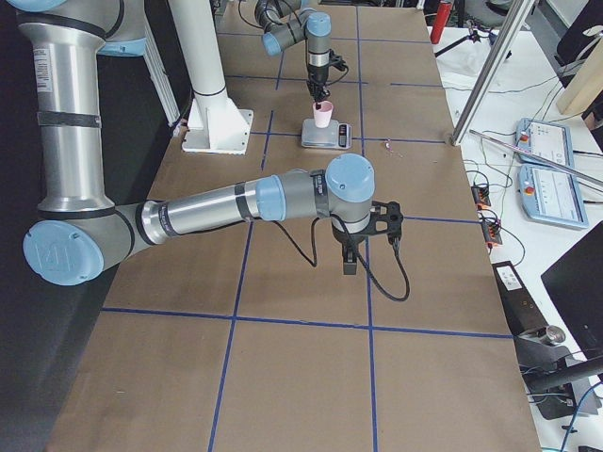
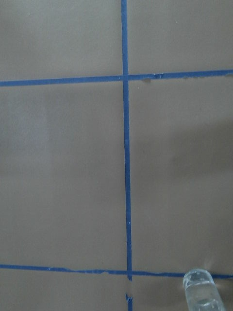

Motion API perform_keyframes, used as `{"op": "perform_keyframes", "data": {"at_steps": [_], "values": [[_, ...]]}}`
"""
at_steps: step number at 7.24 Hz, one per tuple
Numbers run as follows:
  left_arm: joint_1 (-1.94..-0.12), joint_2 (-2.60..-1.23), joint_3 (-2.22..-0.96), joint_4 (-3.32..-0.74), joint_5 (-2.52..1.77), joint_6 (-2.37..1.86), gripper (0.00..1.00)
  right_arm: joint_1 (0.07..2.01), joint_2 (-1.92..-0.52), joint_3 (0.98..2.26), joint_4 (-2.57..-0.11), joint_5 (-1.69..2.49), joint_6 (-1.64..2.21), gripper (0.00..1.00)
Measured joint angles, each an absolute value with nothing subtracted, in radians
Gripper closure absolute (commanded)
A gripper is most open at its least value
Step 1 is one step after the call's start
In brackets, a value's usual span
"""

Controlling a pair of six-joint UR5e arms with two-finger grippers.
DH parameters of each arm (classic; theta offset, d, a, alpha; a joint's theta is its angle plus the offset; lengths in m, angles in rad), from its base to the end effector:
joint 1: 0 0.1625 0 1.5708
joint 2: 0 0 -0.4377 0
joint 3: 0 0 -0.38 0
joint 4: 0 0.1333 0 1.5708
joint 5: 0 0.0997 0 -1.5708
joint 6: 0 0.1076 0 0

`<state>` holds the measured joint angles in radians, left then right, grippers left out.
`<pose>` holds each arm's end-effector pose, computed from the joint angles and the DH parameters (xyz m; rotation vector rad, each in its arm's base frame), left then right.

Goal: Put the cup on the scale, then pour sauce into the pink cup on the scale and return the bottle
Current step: 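Carry the pink cup with the left gripper onto the scale, then release the cup with the left gripper while the right gripper reaches for the bottle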

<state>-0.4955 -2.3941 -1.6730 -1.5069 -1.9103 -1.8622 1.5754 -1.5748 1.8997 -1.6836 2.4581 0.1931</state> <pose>0.5620 -0.4145 0.1469 -0.2330 0.8941 -0.5851 0.0520 -0.4699 0.5243 0.1139 -0.8986 0.0899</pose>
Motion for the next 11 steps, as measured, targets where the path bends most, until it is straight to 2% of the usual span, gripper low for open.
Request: {"op": "perform_keyframes", "data": {"at_steps": [3, 4, 5, 8, 11], "values": [[-0.465, -2.394, -1.637, -1.533, -1.897, -1.872, 1.00, 1.470, -1.590, 2.076, -1.686, 2.434, 0.438, 0.00], [-0.463, -2.392, -1.638, -1.535, -1.897, -1.869, 0.19, 1.434, -1.591, 2.122, -1.686, 2.430, 0.508, 0.00], [-0.463, -2.388, -1.641, -1.536, -1.897, -1.862, 0.00, 1.396, -1.591, 2.161, -1.686, 2.422, 0.570, 0.00], [-0.489, -2.380, -1.702, -1.532, -1.914, -1.788, 0.00, 1.283, -1.586, 2.275, -1.685, 2.383, 0.745, 0.00], [-0.643, -2.356, -1.819, -1.511, -2.058, -1.683, 0.00, 1.044, -1.623, 2.439, -1.680, 2.141, 0.989, 0.00]]}}
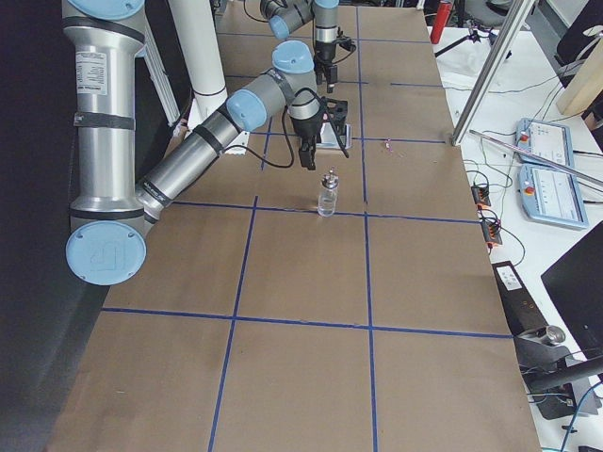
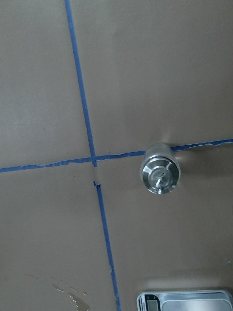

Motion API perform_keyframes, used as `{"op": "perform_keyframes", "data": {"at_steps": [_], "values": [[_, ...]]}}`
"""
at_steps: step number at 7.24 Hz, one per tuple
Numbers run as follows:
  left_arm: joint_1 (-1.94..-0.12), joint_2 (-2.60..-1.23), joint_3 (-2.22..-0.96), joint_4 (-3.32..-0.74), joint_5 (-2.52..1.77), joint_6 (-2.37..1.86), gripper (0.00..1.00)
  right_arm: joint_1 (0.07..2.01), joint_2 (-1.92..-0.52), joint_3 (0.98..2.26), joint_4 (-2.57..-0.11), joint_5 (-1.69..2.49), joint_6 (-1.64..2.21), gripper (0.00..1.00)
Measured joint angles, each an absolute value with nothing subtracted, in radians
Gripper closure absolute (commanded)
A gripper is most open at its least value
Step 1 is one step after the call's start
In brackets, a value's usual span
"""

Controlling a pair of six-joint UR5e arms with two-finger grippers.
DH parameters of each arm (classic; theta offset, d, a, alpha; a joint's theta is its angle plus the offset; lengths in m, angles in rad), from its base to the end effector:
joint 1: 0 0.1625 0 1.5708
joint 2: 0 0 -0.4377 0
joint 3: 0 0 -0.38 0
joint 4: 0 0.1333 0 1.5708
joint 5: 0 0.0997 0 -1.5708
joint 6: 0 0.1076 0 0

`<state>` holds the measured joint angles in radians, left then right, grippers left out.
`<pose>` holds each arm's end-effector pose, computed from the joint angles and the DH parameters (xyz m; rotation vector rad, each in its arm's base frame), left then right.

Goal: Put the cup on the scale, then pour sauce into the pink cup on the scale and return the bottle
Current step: 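Release the cup with the left gripper while the right gripper reaches for the bottle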

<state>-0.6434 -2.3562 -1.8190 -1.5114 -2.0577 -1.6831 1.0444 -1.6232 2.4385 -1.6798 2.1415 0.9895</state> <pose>0.4612 -0.4495 0.1165 -0.1826 1.0453 -0.4474 -0.1220 -0.3596 0.3272 0.1231 -0.8695 0.2316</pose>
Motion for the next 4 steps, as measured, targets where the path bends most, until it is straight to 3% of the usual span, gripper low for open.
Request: {"op": "perform_keyframes", "data": {"at_steps": [4], "values": [[-0.836, -2.271, -1.916, -1.456, -2.153, -1.407, 0.00, 0.533, -1.671, 2.517, -1.652, 1.532, 1.297, 0.00]]}}
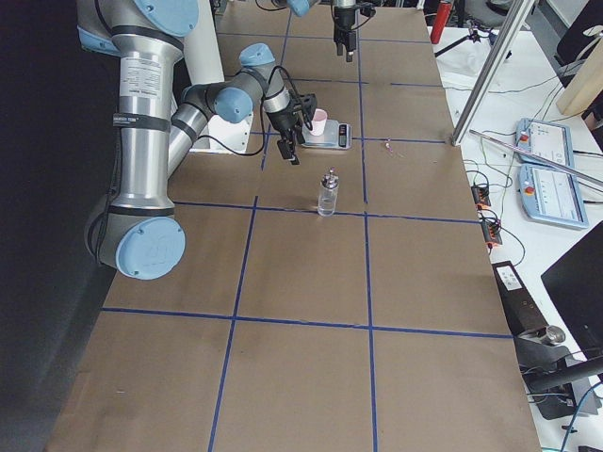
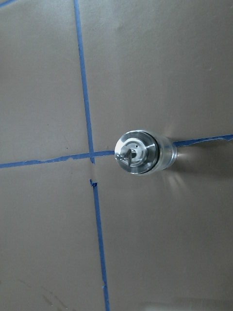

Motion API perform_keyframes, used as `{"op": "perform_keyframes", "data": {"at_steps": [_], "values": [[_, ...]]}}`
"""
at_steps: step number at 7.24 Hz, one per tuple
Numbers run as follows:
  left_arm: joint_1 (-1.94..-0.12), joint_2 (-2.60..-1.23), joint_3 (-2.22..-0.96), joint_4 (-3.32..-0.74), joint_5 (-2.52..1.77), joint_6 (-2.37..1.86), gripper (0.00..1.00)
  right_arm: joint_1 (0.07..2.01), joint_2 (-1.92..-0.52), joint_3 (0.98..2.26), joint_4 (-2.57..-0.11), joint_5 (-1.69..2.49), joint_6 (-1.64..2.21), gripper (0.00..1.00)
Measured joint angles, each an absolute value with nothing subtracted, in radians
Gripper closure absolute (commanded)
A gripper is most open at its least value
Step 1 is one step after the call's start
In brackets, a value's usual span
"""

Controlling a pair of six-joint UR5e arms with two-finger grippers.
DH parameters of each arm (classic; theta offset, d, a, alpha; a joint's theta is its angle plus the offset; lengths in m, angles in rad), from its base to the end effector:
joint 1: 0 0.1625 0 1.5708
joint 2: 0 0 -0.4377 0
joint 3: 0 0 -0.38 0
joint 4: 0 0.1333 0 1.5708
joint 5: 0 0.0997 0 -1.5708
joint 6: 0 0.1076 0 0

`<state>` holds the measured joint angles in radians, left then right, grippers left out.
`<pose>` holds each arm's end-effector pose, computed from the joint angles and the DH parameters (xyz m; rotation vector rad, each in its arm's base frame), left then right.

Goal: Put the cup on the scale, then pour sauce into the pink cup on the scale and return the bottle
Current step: 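Release the cup with the left gripper while the right gripper reaches for the bottle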

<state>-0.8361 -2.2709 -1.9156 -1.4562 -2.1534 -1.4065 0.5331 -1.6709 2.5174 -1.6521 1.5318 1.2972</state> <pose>0.3502 -0.4981 0.1423 -0.0404 1.0532 -0.3381 -0.2354 -0.2985 0.3219 0.3354 -0.6912 0.2616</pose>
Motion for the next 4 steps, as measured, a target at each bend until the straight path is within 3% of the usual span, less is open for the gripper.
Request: {"op": "perform_keyframes", "data": {"at_steps": [4], "values": [[-0.977, -2.145, -1.972, -1.361, -2.153, -1.006, 0.00, 0.317, -1.711, 2.274, -1.322, 1.120, 1.377, 0.00]]}}
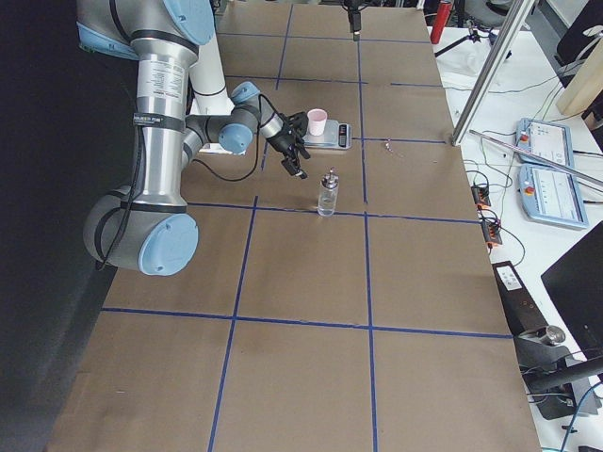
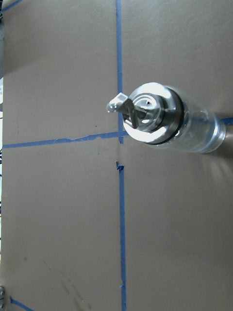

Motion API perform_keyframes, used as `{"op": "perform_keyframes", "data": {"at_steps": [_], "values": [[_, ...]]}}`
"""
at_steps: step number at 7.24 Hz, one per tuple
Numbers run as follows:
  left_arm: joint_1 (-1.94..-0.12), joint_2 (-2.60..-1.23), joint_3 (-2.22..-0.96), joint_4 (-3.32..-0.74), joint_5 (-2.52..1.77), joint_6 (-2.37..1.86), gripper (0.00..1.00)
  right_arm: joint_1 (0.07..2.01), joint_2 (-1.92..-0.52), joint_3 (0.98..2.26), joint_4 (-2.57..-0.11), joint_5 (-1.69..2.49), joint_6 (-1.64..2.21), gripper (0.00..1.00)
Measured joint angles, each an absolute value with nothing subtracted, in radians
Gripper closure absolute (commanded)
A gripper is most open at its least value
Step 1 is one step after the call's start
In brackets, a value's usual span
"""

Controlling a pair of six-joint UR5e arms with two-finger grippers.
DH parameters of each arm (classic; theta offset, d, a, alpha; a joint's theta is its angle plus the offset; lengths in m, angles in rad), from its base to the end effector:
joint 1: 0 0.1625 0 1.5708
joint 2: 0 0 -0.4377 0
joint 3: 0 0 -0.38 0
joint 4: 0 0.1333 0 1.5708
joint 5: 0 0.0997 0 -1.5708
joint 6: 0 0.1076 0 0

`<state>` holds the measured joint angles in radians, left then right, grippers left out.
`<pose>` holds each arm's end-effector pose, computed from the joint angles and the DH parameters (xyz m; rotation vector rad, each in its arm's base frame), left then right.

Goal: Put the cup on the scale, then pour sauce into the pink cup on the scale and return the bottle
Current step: 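Grasp the glass sauce bottle with the right gripper while the left arm withdraws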

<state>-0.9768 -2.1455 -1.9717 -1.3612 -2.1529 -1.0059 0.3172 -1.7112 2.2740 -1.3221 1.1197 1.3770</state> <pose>0.2660 -0.5264 0.2109 0.1214 0.9179 -0.1592 -0.3229 -0.2957 0.3875 0.6151 -0.6655 0.2978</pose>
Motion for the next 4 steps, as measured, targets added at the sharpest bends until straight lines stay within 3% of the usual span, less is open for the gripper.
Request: {"op": "perform_keyframes", "data": {"at_steps": [4], "values": [[-1.057, -2.060, -1.970, -1.358, -2.142, -0.789, 0.00, 0.277, -1.708, 2.020, -1.069, 0.894, 1.373, 0.01]]}}
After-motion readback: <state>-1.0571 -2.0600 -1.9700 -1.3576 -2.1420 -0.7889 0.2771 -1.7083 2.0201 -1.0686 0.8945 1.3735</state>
